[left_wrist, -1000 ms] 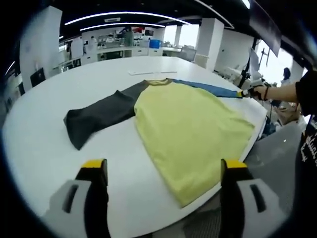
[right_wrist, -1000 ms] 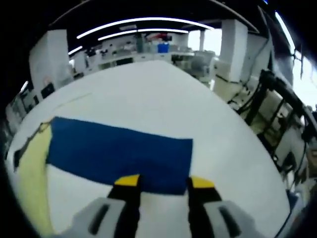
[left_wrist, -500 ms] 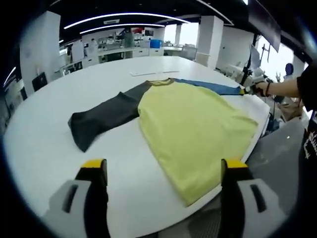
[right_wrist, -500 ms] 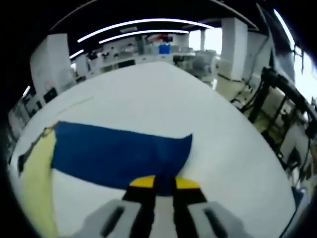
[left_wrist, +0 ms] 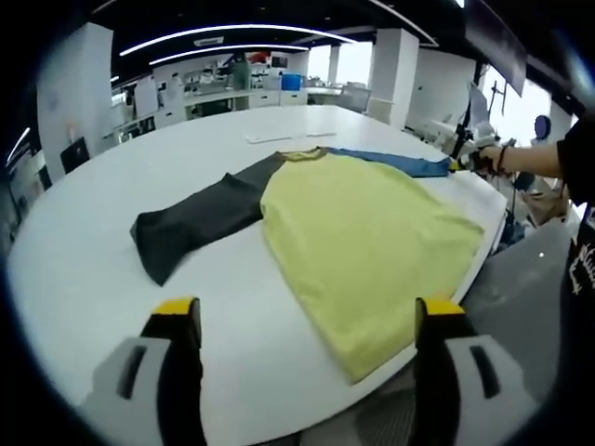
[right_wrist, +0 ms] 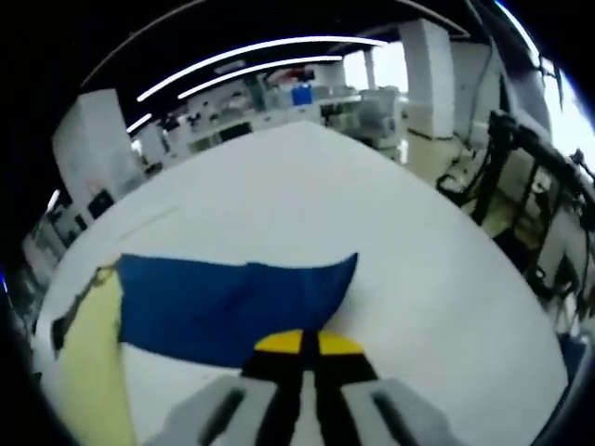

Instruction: Fold the garment on the visible template until the final outline fits inside the template.

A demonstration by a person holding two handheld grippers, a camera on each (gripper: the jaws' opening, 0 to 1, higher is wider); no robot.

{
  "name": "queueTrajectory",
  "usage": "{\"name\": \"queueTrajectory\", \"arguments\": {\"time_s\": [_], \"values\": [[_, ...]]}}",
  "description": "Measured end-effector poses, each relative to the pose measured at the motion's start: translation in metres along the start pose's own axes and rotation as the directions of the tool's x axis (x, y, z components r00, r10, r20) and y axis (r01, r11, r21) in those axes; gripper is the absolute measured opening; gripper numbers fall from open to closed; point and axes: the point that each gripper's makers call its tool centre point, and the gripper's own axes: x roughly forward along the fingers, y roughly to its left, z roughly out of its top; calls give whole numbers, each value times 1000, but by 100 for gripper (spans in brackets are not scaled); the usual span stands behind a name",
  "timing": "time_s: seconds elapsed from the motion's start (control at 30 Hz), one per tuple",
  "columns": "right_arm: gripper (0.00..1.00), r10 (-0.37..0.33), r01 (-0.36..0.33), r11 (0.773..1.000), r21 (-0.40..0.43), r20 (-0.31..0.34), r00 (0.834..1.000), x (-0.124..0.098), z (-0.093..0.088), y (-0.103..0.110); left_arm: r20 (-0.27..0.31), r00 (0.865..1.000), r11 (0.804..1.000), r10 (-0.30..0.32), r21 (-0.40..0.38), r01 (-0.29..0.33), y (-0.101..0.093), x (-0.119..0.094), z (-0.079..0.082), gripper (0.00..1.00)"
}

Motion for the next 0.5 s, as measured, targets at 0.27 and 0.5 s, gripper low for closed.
{"name": "queueTrajectory", "arguments": {"time_s": [0.27,0.5], "values": [[0,52,-52,999,-13,23,998,-4,17,26,-7,1000,1000,6,13,-6,1,-2,-2,92],[0,102,-100,991,-87,23,995,-1,31,52,-22,1000,1000,11,18,-11,1,-3,-5,93]]}}
